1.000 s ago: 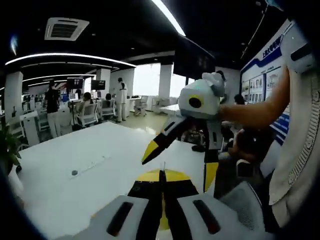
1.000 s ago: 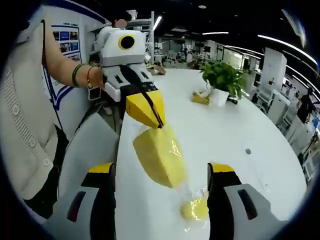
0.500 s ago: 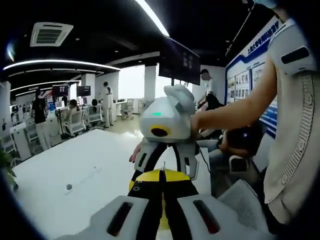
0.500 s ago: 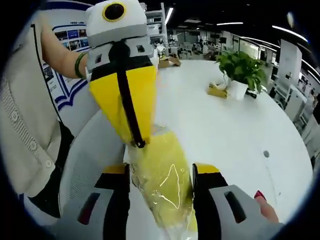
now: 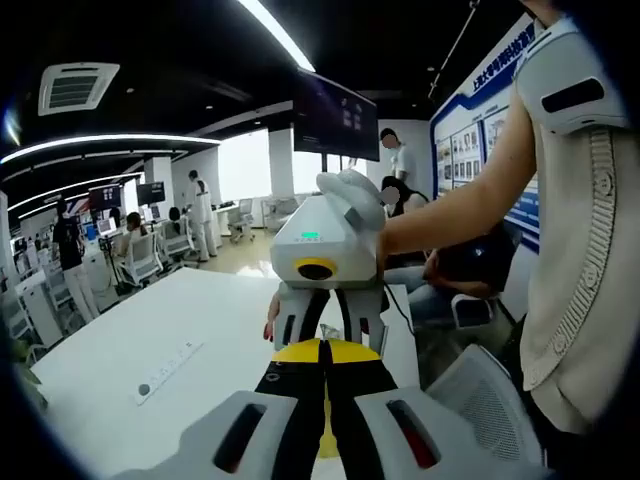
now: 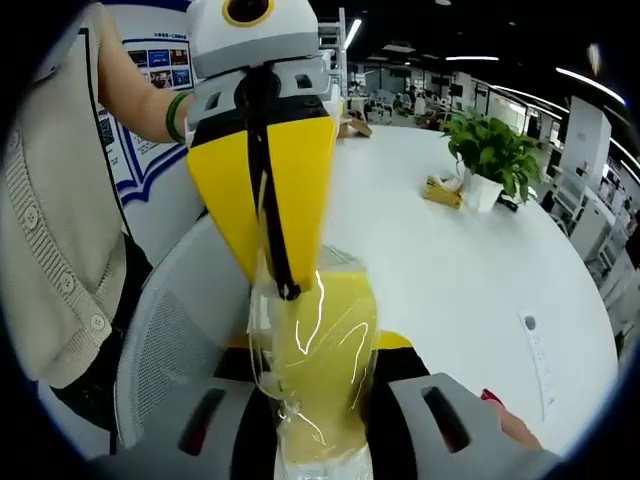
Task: Compare the silicone blocks by pressing each to a similar depth, holding the contact briefly, and releasing to observe deformation and rebound differences across the visible hardness samples.
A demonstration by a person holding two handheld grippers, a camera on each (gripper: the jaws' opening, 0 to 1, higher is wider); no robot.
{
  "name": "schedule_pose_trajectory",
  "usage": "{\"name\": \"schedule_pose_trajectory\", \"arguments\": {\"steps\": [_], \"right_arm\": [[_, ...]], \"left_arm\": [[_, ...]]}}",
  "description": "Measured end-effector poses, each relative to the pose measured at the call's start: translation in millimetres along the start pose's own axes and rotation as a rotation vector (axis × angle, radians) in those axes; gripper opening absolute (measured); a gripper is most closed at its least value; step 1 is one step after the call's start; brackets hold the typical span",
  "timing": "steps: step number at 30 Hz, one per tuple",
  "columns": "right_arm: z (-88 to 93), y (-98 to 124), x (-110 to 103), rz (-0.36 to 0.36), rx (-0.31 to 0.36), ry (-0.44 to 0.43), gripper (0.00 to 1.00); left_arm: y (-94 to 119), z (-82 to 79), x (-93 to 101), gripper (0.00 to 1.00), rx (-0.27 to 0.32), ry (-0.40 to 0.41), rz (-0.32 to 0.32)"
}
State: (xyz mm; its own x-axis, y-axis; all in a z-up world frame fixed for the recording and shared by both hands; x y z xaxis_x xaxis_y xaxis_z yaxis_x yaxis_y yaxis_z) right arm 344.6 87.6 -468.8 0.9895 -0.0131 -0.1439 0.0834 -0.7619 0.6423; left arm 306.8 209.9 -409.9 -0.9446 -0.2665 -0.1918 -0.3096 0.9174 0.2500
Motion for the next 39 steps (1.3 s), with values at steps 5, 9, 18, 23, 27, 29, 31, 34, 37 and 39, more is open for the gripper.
{"name": "schedule_pose_trajectory", "arguments": {"steps": [5,9,18,23,27,29,31,34,37,39], "right_arm": [[-2.7,0.9,-11.0,0.001,-0.008,0.018,0.17],[-5.3,2.7,-16.1,0.007,-0.037,0.013,0.12],[-6.4,7.3,-29.4,0.009,-0.091,0.054,0.05],[-7.6,9.3,-32.9,0.017,-0.095,0.050,0.05],[-7.0,9.6,-37.2,0.027,-0.096,0.064,0.05],[-6.9,9.8,-38.9,0.021,-0.101,0.053,0.05],[-6.7,10.3,-39.9,0.020,-0.104,0.052,0.05],[-5.4,10.1,-41.4,0.015,-0.111,0.052,0.05],[-4.2,9.8,-42.7,0.009,-0.114,0.049,0.05],[-4.0,9.8,-42.6,0.002,-0.118,0.037,0.05]], "left_arm": [[5.8,-3.7,8.9,0.00,0.002,-0.015,0.007],[7.6,-6.3,14.1,0.00,0.005,-0.035,0.008],[7.4,-13.3,28.4,0.00,0.012,-0.062,0.024],[7.4,-16.7,34.3,0.00,0.013,-0.076,0.021],[9.8,-16.9,35.3,0.00,0.011,-0.083,0.023],[10.8,-16.9,36.2,0.00,0.010,-0.087,0.023],[11.6,-17.2,37.2,0.00,0.010,-0.091,0.023],[11.8,-16.7,38.6,0.00,0.006,-0.096,0.023],[12.2,-16.3,39.8,0.00,0.002,-0.099,0.023],[11.1,-16.8,41.4,0.00,0.001,-0.101,0.021]]}}
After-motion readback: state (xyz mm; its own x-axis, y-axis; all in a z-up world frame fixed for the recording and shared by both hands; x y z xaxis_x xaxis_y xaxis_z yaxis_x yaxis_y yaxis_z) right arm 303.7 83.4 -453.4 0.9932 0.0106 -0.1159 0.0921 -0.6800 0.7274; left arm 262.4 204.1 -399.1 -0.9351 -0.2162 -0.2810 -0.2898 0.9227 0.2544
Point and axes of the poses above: the point that each gripper's makers call its tool centre point, and the gripper's own axes: y roughly backward along the fingers, x roughly to its right, z roughly out of its underside, the point moved 10 cm from there along y, roughly backward along the fingers, and after that the axes turned 9 degrees about -y, right-handed, at the moved point
